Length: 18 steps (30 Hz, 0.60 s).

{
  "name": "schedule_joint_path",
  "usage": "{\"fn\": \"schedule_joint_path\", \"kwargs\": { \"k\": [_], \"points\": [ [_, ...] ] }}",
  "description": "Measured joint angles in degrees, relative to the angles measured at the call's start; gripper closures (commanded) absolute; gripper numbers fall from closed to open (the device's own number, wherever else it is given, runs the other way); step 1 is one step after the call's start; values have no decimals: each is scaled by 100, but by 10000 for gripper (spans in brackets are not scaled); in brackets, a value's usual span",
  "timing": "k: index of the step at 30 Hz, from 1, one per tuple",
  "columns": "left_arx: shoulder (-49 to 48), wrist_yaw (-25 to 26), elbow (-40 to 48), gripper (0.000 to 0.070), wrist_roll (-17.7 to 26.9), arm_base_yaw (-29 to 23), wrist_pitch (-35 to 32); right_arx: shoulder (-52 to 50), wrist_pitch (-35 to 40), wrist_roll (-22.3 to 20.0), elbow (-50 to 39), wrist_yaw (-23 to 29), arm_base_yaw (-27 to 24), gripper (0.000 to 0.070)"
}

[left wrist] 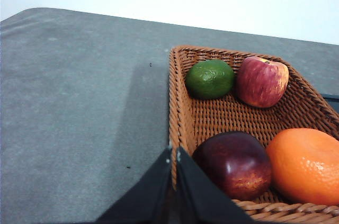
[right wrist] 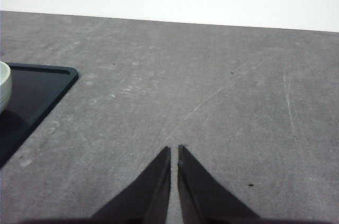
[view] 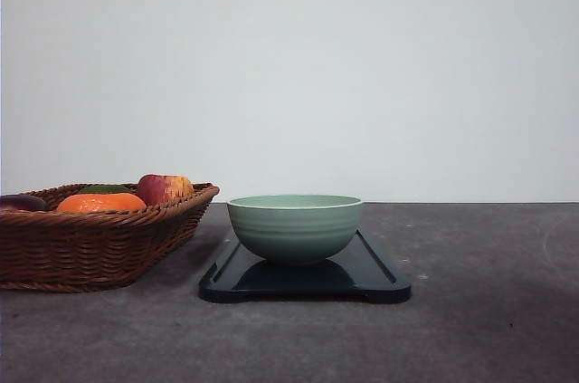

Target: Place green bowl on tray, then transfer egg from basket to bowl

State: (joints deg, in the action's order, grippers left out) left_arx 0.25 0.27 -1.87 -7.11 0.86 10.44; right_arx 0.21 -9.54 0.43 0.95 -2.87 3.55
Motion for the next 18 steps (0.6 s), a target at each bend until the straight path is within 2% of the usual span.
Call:
{"fn": "schedule_joint_path", "kwargs": {
  "k": [18],
  "points": [
    [0, 0, 0, 700, 0, 0, 0, 0, 0, 0, 0, 0, 0, 684]
  ]
}}
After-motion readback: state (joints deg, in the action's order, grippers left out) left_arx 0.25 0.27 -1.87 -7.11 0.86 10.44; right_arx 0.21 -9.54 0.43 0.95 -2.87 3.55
